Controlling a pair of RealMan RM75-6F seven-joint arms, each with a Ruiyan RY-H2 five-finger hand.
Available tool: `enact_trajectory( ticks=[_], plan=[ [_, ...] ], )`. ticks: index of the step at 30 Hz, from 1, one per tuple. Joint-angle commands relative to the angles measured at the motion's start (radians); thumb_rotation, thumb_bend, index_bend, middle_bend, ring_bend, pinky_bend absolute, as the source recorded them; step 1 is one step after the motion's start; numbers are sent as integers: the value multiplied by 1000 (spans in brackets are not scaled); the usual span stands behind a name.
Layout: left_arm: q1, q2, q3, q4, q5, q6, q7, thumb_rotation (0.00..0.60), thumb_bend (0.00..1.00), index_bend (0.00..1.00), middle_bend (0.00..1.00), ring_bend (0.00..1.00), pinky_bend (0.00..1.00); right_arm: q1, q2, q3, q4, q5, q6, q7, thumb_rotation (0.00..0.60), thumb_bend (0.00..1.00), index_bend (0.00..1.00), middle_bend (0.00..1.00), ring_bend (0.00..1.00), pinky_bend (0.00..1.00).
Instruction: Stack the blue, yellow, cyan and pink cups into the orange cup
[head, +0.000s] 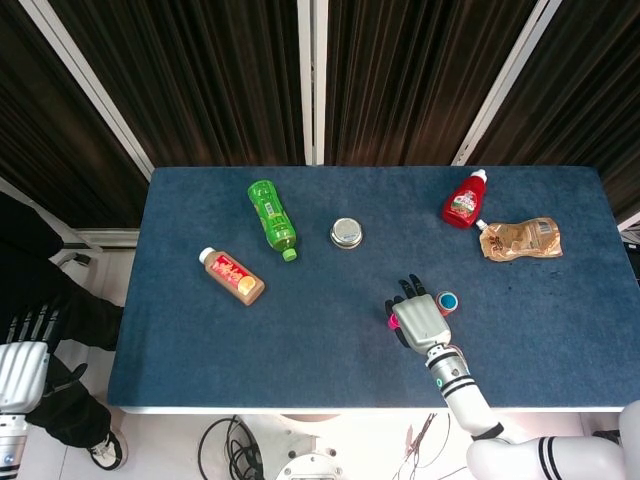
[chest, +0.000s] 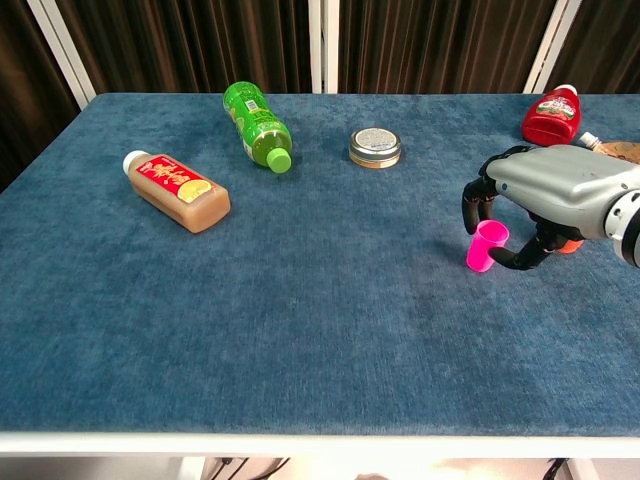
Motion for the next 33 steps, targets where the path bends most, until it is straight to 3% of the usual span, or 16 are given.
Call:
enact_trajectory(
  ticks=[1,10,20,27,33],
  plan=[
    [1,0,0,2,0,1,-3,600,159,59,4,0,0,-2,-6,1,3,-3,4,-3,600,343,456,428,110,0],
    [4,2,0,3,0,4,-8,600,159,58,0,0,0,-14,20,24,-31,-38,36,19,600,353,494,456,130,0],
    [-3,-1,-1,1,7,-2,-2,600,159,58,0,0,0,-71,202,78,-138,-68,126,85,600,353,510,465,130,0],
    [-8,-3,-2,-1,5,-12,9,600,159,58,0,0,0,-112,277,60,-134,-36,116,117,600,353,510,471,130,0],
    [-18,-5,-6,-10,7,-18,22,600,159,59,0,0,0,-127,272,41,-99,-28,81,144,600,353,511,471,130,0]
  ],
)
